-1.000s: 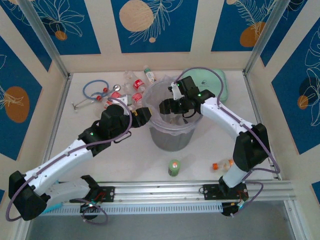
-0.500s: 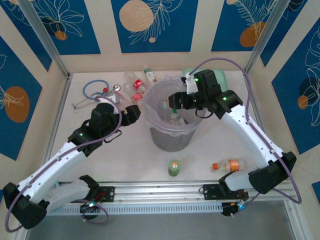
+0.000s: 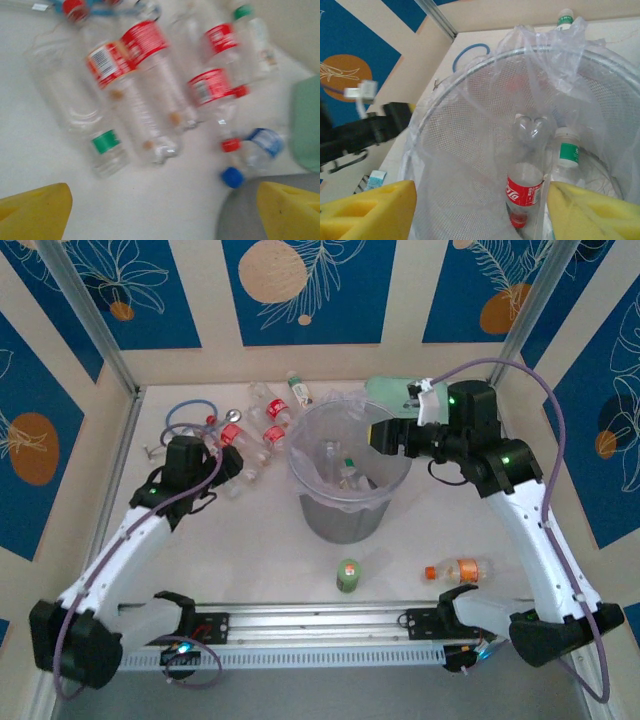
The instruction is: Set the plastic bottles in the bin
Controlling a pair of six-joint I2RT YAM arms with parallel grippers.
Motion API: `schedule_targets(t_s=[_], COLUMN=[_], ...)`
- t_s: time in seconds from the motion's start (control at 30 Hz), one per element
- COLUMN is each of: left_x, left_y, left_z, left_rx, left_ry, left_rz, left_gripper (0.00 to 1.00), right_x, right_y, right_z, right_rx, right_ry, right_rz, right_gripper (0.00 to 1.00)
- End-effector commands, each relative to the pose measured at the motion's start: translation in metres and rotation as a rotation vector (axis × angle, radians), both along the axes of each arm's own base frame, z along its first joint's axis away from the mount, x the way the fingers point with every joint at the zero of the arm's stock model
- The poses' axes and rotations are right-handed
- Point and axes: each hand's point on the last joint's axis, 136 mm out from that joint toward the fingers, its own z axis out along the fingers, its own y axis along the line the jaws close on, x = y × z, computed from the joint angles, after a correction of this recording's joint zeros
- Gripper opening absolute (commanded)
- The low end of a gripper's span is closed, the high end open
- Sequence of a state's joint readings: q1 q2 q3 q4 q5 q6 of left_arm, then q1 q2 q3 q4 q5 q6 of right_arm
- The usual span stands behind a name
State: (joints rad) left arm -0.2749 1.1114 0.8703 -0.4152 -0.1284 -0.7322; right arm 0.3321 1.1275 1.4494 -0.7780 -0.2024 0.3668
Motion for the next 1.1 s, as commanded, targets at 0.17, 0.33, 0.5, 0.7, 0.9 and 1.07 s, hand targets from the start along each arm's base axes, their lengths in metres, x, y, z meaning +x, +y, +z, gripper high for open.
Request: schedule_targets(t_s=[0.17,0.33,0.5,0.7,0.9,1.07], left_x=[0.024,0.037,0.038,0.037,0.033,0.029], left_y=[0.023,0.015,0.018,0.021,0.021,0.021], left_z=[-0.061,-0.102,-0.125,-0.144,-0.155,-0.155], left_rx=[0.078,0.028,0.012,-0.001,-0.014,-0.008], left_ry=[0.141,0.229,0.251,0.277,0.283,0.293], left_rz=[0.109,0.103,0.142,0.153,0.163,0.156], left_gripper=[0.92,0.87,0.81,0.74,0.60,0.52], right_x=[-0.030,-0.033,-0.032,-0.021,-0.017,-0.008], right_y=[-0.037,-0.052,-0.054,-0.056,-0.057,-0.063], right_z=[0.020,0.019,0.014,0.008,-0.001,-0.010], right_rx=[-0.024,-0.004,0.036,0.069,0.067,0.092], right_ry=[-0.068,-0.078,-0.074,-0.066,-0.046,-0.034], right_rz=[-0.075,-0.111,-0.114,-0.129,-0.141,-0.189], right_gripper=[0.69,0.70,0.73,0.77,0.81,0.95])
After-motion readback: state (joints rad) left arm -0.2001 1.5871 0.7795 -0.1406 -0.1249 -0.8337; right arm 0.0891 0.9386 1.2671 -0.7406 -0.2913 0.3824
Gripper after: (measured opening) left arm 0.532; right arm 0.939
